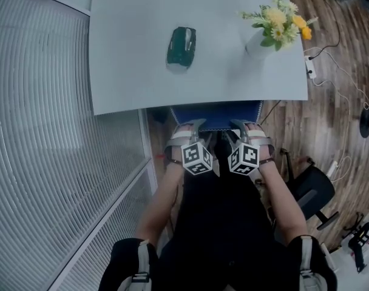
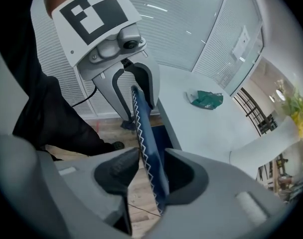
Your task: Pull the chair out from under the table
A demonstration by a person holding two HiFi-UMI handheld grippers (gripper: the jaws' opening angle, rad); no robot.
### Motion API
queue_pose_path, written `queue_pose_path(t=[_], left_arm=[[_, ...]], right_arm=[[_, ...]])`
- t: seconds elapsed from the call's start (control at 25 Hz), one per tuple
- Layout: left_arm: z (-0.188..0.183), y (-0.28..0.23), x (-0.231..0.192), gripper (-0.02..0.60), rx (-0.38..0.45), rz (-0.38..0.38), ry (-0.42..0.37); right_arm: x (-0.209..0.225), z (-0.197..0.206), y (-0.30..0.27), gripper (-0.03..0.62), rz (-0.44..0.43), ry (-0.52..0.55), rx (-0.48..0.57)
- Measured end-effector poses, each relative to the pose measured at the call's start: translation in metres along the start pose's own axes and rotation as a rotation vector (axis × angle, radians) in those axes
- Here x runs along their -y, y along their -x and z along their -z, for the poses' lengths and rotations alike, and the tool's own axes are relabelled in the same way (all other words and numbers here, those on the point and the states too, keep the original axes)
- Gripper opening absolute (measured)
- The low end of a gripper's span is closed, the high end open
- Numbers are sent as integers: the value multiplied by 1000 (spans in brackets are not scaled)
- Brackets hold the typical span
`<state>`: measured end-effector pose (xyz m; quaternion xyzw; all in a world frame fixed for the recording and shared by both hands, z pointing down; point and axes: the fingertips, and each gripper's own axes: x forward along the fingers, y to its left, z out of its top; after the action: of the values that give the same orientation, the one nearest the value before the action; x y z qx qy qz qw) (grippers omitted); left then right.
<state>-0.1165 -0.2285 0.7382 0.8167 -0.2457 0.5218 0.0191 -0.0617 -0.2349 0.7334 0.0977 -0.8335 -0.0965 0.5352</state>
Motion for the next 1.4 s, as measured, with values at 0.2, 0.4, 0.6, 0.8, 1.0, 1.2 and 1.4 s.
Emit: queue_pose_path(t=[0.2,0.4,0.6,0.8,1.0,1.2,1.4], left_arm=[[4,-4,-7,189,-27,-24,51],[5,-5,-4,165,-30,-40,62],[4,-5,-4,156,-33,-63,45],[3,-4,-2,130,-25,-102,-12],[3,-5,-3,115,-56,-85,11],[1,-2,2,115,-88,-86,58],[4,6,15,115,-121,-75,82]], right_arm=[[2,3,-7,143,-17,-21,1],[1,3,-8,138,-20,-9,17],[-1,4,-8,107,-22,35,25],[-1,3,-7,104,-62,-14,28],[-1,3,-7,100,-90,-18,29],[-5,5,-2,101,-118,-39,31],[-19,2,6,99,-161,-47,46]])
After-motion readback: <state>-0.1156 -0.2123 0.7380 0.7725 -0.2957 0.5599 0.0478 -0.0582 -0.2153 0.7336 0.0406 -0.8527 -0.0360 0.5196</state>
